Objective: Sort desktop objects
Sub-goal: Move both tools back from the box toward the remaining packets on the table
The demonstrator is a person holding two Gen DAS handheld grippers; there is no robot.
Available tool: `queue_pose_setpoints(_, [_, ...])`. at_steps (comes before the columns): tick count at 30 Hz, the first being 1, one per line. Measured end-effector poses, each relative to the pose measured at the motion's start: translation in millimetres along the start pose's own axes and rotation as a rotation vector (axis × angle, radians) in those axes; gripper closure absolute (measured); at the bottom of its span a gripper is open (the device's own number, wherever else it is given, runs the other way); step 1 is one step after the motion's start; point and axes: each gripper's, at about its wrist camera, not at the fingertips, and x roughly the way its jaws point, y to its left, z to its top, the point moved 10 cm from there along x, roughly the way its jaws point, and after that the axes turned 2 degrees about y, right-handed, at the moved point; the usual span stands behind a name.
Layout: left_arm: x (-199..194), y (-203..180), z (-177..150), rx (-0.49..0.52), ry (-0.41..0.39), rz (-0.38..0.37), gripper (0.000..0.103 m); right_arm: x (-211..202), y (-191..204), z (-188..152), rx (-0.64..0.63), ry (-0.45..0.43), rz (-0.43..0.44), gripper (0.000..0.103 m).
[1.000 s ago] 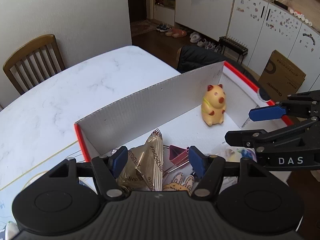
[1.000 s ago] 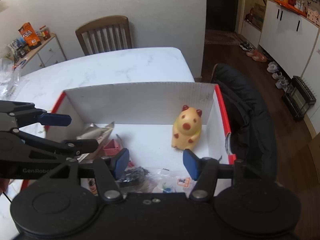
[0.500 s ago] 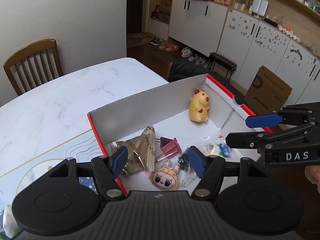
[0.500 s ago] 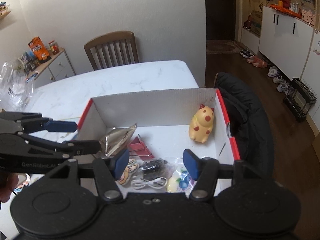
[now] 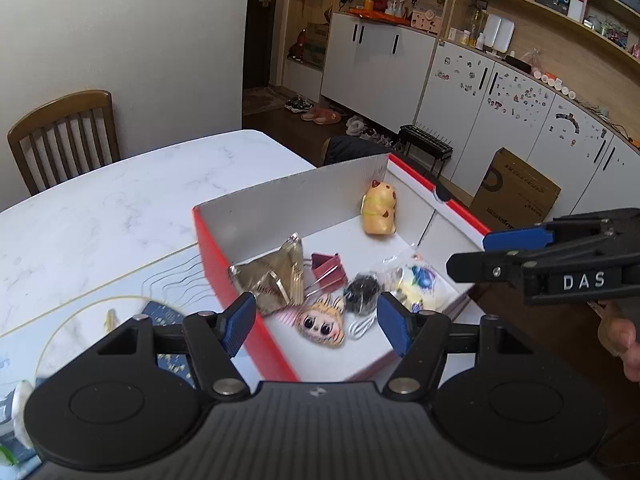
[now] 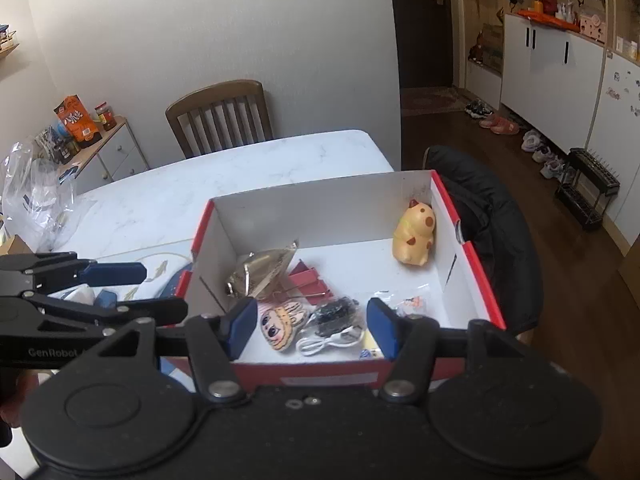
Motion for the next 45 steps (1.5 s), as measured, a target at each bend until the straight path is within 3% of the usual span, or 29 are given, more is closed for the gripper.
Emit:
queue_pose_setpoints(11, [-39, 28, -42, 0.012, -0.019, -0.017, 0.037, -6, 47, -24, -0.025, -0.057, -0.023, 0.032])
queue_pose_setpoints(13, [-45, 35, -51, 0.004, -0.017, -0.021, 0.031, -6, 59, -30, -0.024, -0.061, -0.019, 0.030])
queue_pose_setpoints(17, [-58, 50, -68, 0.000, -0.012, -0.033, 0.028, -3, 82, -41, -0.021, -0.060, -0.009, 0.024])
queue_pose_setpoints(19, [-66, 59, -75, -0.003, -0.017, -0.033, 0.021, -2, 95, -48, -0.025, -0.058, -0.004, 0.022])
queue_pose_setpoints(22, [-77, 73, -84, -0.010, -0.024, -0.032, 0.020, 0, 113, -55, -0.027, -0.054, 0.000, 0.019])
queue_pose_setpoints(28, [-99, 103, -102, -0.028, -0.038, -0.013, 0.007, 1, 148, -63, -0.030, -0.065, 0.011, 0.010])
queue_pose_setpoints(35, [-121, 138, -119, -0.053, -0.063, 0.012, 0.003, 2, 187, -71, -0.052, -0.080, 0.021, 0.000])
queue_pose_setpoints(45, [-140, 199, -147, -0.106, -0.063, 0.092, 0.003, 12, 238, -84, -0.110, -0.072, 0.037, 0.000])
